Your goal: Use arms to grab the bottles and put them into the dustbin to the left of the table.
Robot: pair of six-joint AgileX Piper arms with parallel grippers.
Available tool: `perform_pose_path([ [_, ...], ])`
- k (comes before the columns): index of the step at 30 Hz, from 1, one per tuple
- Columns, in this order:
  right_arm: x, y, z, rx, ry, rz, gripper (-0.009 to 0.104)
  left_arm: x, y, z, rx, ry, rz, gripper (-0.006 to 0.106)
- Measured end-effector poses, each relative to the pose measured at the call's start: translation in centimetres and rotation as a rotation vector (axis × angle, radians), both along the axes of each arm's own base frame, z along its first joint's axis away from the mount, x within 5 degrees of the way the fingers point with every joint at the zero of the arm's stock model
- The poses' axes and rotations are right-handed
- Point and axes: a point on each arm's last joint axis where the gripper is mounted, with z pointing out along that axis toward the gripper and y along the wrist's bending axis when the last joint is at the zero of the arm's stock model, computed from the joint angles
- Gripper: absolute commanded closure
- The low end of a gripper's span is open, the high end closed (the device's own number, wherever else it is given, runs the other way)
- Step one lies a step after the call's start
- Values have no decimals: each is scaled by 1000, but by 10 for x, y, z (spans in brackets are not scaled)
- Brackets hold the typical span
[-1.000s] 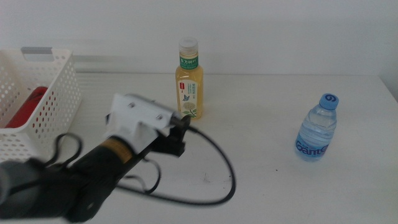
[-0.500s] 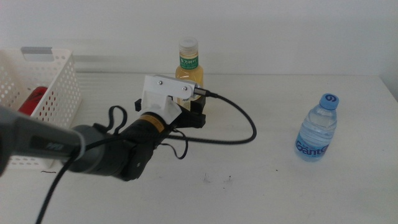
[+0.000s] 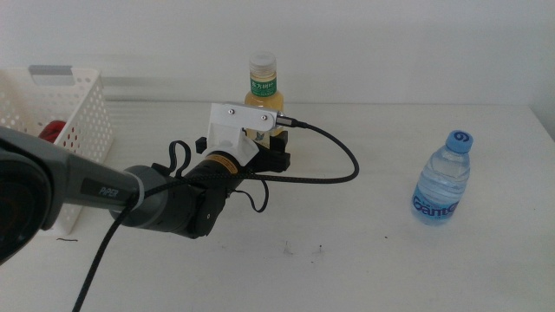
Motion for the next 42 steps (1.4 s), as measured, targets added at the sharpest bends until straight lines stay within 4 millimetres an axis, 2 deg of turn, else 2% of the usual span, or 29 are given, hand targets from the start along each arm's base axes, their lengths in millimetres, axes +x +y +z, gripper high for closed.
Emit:
perform_pose_path([
  [10, 0, 0, 0, 0, 0, 0, 4, 8, 2, -9, 8, 5, 20, 7],
  [19, 0, 0, 0, 0, 0, 0, 4, 28, -9, -14, -7, -25, 20, 7],
  [27, 0, 0, 0, 0, 0, 0, 4, 53, -20, -32, -26, -39, 39, 7],
  [34, 0, 0, 0, 0, 0, 0, 4, 62, -25, -40, -29, -45, 43, 9],
  [37, 0, 0, 0, 0, 0, 0, 4, 62, -24, -40, 9, -59, 43, 22],
  [40, 0, 0, 0, 0, 0, 0, 4, 62, -24, -40, 45, -73, 36, 48],
  [42, 0, 0, 0, 0, 0, 0, 4, 62, -24, -37, 36, -65, 30, 70],
])
